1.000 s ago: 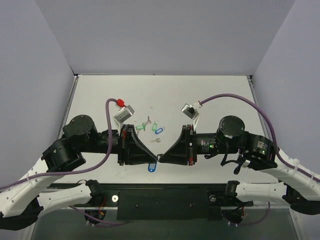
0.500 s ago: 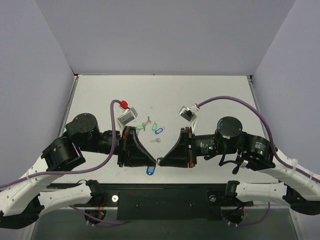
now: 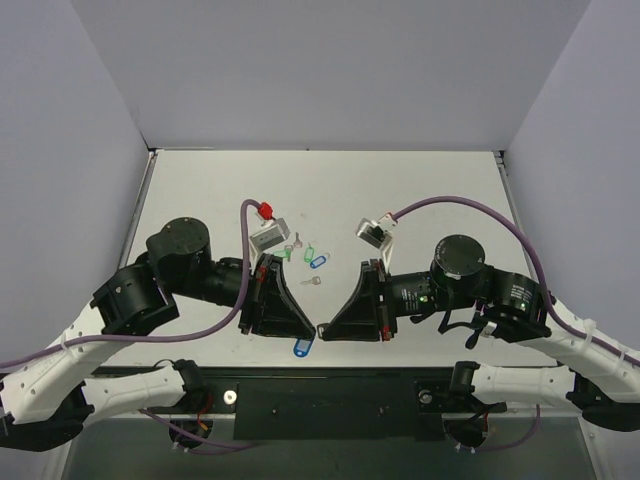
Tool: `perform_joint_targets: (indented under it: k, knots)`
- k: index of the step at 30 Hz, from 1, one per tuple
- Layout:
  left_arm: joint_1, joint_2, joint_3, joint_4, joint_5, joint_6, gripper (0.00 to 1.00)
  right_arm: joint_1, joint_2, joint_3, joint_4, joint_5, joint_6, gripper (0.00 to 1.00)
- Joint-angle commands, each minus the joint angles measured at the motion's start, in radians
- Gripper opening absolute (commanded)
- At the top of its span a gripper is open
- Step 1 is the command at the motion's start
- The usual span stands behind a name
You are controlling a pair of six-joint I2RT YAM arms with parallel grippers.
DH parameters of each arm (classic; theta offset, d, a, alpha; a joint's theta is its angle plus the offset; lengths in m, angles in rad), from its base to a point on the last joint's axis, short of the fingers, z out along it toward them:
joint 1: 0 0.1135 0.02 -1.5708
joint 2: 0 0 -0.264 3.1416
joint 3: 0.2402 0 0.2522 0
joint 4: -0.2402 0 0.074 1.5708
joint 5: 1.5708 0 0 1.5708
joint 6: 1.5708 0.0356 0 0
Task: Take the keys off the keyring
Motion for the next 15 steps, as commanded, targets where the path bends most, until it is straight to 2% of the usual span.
perform_joint_targets:
  k: [1, 15]
  knots:
    - [-0.004, 0.033, 0.085, -0.037, 0.062, 0.068, 0.00, 0.004, -0.021, -0.011, -0.014, -0.055, -0.016, 0.00]
    - [-0.009, 0.066, 0.131, -0.143, 0.085, 0.132, 0.00, 0.015, -0.017, -0.023, -0.020, -0.079, -0.019, 0.00]
